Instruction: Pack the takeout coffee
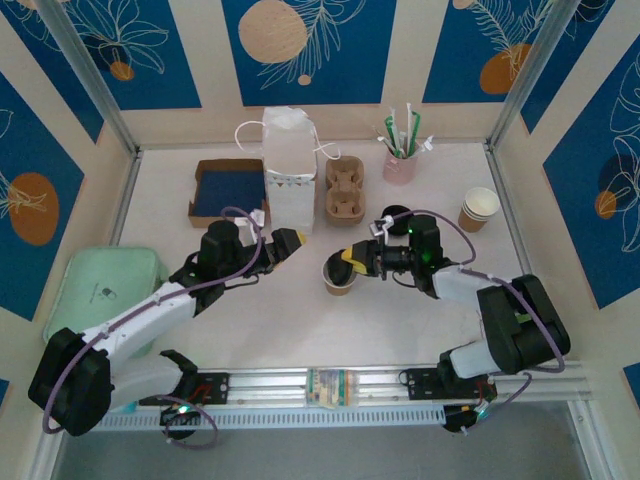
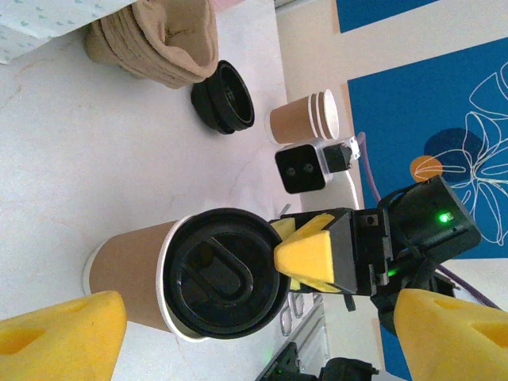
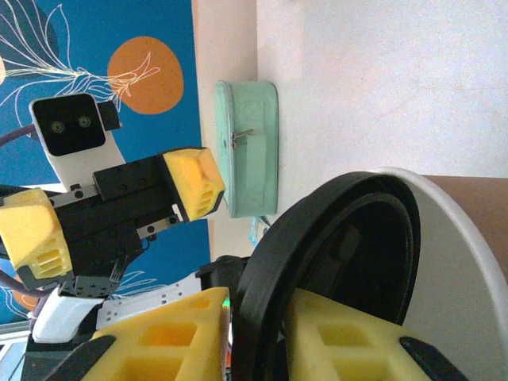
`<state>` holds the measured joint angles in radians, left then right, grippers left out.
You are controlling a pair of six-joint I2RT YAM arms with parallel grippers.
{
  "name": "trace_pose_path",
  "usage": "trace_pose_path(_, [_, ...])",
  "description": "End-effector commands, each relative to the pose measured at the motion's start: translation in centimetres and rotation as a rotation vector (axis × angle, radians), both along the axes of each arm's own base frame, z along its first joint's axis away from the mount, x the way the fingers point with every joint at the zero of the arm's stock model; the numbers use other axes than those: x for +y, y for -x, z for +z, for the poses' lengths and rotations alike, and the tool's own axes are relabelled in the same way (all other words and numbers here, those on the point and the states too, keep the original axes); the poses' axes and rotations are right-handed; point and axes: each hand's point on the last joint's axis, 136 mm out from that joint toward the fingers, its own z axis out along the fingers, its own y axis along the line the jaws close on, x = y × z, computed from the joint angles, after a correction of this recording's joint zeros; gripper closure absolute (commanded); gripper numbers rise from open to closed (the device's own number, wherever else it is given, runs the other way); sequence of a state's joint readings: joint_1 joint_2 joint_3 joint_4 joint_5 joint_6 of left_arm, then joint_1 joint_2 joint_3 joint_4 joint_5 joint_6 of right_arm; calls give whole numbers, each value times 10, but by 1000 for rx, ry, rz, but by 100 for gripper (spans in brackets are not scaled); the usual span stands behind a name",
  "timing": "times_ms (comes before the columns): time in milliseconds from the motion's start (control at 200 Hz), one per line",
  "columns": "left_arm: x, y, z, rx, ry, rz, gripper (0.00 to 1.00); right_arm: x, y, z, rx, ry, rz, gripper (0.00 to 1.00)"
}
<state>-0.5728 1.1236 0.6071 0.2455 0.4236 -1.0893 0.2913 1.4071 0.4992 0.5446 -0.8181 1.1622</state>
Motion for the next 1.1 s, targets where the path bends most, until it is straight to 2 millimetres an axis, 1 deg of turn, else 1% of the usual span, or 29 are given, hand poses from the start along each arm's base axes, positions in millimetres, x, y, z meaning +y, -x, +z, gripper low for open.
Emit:
trace_pose_path(0, [1,1,4,-37,-14,-1,12,-4,2,6,-24,28,10,74])
trace_pose_path(200, [2,0,4,-38,-14,1,12,-9,4,2,-19,60,6,73])
trace_pose_path(385, [1,0,5,-39,-15,0,12,-9,5,-1,-21,84,9,73])
trace_pose_path(460, [2,0,4,-39,-21,-1,12,-9,5,1,-31,93,8,72])
trace_pose_path(560, [2,0,1,-35,-34,-2,12,-9,5,7,-55,109,6,69])
trace_pose_path(735, [3,0,0,-36,-58,-2,13,-9,7,21,-123,190,-7,62])
trace_pose_path(795, [5,0,0,-40,-60,2,13,-7,9,27,-160,253,-5,60])
trace_pose_path(885, [9,0,0,-43,-75,22,13,-5,10,29,-209,406,-7,58])
trace_pose_path(976, [21,-2,-5,-34,-117,75,14,-1,15,28,-267,580,15,56])
trace_pose_path(1096, [40,-3,-12,-4,-135,150,15,4,20,22,-346,836,65,54])
